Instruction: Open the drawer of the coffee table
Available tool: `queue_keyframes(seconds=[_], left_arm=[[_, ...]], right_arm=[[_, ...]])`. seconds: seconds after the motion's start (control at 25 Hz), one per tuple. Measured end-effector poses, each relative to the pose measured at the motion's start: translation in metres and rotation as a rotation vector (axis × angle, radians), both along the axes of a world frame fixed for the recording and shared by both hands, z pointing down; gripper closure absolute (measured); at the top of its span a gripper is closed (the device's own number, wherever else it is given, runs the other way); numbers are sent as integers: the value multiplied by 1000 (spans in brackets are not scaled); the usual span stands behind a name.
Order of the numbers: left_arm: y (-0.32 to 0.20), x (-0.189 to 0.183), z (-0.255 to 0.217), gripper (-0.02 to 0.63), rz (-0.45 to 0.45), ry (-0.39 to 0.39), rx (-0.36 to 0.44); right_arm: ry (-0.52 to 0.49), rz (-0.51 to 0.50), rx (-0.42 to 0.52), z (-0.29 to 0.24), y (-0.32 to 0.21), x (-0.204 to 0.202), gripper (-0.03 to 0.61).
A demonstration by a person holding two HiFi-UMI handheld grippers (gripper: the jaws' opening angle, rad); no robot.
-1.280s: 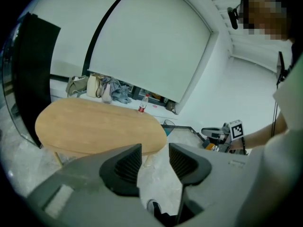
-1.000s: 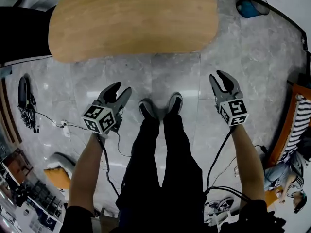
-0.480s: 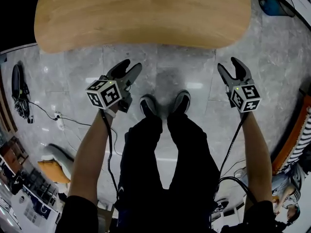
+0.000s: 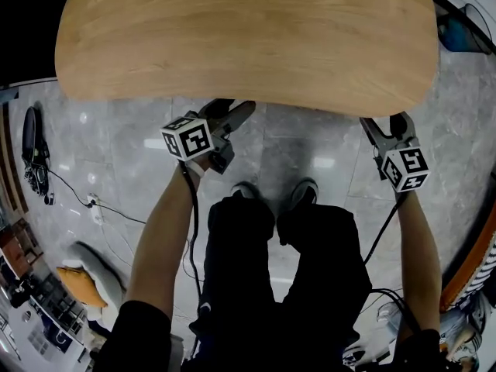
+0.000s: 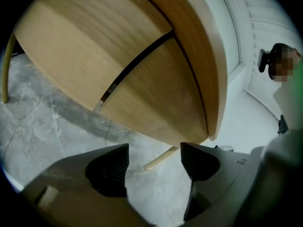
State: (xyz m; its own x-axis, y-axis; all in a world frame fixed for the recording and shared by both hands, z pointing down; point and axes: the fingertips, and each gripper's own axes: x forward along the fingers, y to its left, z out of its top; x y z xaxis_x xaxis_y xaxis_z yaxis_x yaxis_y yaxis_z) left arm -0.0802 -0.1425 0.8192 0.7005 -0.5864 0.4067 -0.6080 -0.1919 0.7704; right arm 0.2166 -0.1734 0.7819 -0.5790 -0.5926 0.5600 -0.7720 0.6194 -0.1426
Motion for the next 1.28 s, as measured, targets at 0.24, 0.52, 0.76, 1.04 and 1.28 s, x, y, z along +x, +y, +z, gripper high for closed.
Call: queue_keyframes(seconds=[0.24,0.52,0.76,1.04,1.28], left_arm=[[-30,-15,-2,247,-63,1,102],[-43,-27,5,225,-71,-24,178],[-42,-27,-4,225,-86,45,197],[-30,-21,-8,225,-62,35,218],[-15,-21,-3,225,-61,31,199]], right_arm=[[-24,-38,70,-15,-11,-17,270],[-32,-15,139,-21,-21,-23,276],[-14,-31,142,-21,-20,-24,296],[-6,-58,166,-23,-7,-18,330],[6,-79,156,-20,6,-19,336]])
